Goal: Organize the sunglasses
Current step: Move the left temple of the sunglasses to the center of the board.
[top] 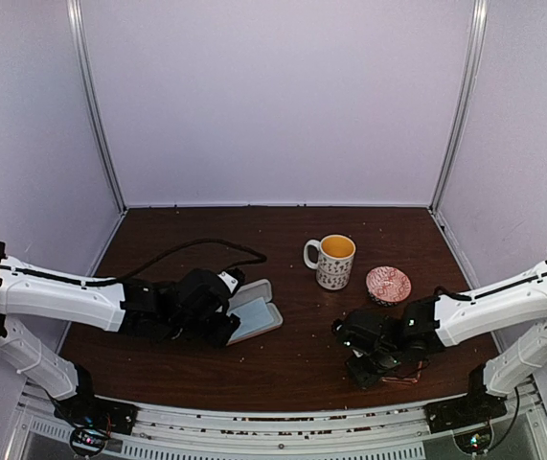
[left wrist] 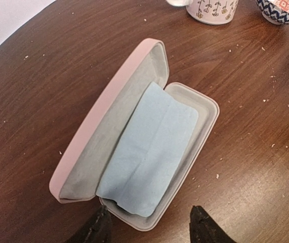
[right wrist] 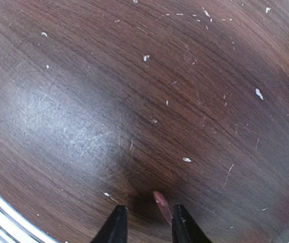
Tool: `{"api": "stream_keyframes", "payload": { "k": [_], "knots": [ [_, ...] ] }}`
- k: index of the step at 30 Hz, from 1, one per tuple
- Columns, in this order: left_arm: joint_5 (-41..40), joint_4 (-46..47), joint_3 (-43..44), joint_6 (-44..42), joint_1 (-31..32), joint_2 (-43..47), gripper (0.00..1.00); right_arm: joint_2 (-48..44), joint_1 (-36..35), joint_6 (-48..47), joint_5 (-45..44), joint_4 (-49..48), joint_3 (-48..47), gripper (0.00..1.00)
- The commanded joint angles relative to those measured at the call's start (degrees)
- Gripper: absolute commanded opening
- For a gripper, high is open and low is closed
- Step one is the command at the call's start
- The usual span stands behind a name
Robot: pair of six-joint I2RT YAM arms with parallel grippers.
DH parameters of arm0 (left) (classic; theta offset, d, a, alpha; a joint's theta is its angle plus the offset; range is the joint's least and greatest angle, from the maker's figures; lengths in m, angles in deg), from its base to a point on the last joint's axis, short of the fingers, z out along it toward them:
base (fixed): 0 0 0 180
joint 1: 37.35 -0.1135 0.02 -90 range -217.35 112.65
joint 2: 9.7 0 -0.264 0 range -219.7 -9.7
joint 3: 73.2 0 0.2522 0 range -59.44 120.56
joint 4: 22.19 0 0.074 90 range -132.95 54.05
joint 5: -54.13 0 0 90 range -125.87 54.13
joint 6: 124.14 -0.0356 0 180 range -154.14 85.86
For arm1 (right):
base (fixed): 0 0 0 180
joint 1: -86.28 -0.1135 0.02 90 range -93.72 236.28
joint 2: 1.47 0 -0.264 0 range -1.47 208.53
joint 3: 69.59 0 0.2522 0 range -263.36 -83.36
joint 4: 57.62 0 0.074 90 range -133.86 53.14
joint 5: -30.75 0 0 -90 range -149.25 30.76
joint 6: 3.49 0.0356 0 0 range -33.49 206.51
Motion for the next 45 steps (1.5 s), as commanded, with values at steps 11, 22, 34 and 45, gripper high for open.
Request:
{"api": "stream_keyframes", "payload": {
  "k": [11,22,34,45],
  "knots": [
    [-0.9,2.0,0.5,0.9,0.4,-0.2,0.55,2.6,0.4,-1.5,-0.6,-0.5,-3.6,0.11],
    [-1.3,1.8,0.3,1.1,0.5,0.2,0.55,8.6,-0.1,1.2,0.3,-4.1,-9.2,0.02],
    [-5.0,0.7,-2.4,3.5,0.5,4.0,0.55,20.1,-0.4,8.4,1.1,-8.1,-23.7,0.00],
    [-6.5,0.5,-4.0,3.9,0.5,5.9,0.61,25.4,-1.1,9.5,2.6,-8.9,-28.4,0.15]
  ]
}}
